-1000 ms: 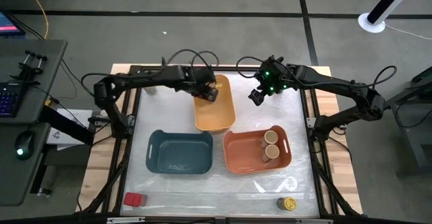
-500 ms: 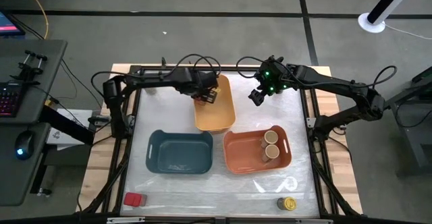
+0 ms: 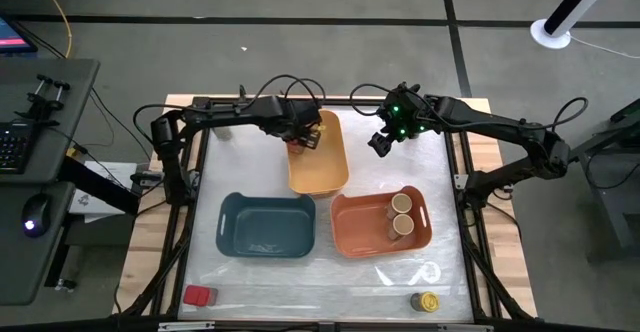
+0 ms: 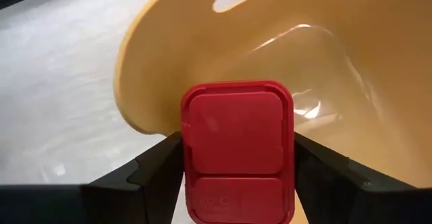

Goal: Sort spices by type
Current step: Put the top red seasoning can into the yellow bin

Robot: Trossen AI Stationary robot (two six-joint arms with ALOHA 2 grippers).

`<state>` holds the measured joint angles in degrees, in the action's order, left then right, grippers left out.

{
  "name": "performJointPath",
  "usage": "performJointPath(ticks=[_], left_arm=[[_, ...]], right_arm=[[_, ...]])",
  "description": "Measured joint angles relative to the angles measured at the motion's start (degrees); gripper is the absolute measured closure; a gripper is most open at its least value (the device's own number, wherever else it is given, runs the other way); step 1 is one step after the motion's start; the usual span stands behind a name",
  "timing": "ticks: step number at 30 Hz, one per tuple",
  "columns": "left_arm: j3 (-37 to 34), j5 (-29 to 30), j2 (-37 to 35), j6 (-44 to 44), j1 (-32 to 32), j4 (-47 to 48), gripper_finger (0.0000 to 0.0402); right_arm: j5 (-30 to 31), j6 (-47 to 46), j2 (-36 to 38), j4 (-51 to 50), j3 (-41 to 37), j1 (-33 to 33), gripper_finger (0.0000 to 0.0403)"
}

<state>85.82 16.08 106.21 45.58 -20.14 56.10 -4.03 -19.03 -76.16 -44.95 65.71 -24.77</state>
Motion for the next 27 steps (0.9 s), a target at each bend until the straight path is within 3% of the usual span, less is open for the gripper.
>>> performJointPath(ticks=[17, 27], left_arm=[[0.0, 0.06, 0.0, -2.66, -0.72, -0.81, 0.0164], [0.0, 1.7, 0.0, -2.4, -1.6, -0.9, 0.012]], right_arm=[[-0.02, 0.0, 0.0, 0.0, 0.0, 0.0, 0.0084], [-0.02, 0.0, 0.0, 0.0, -0.02, 0.0, 0.0084]])
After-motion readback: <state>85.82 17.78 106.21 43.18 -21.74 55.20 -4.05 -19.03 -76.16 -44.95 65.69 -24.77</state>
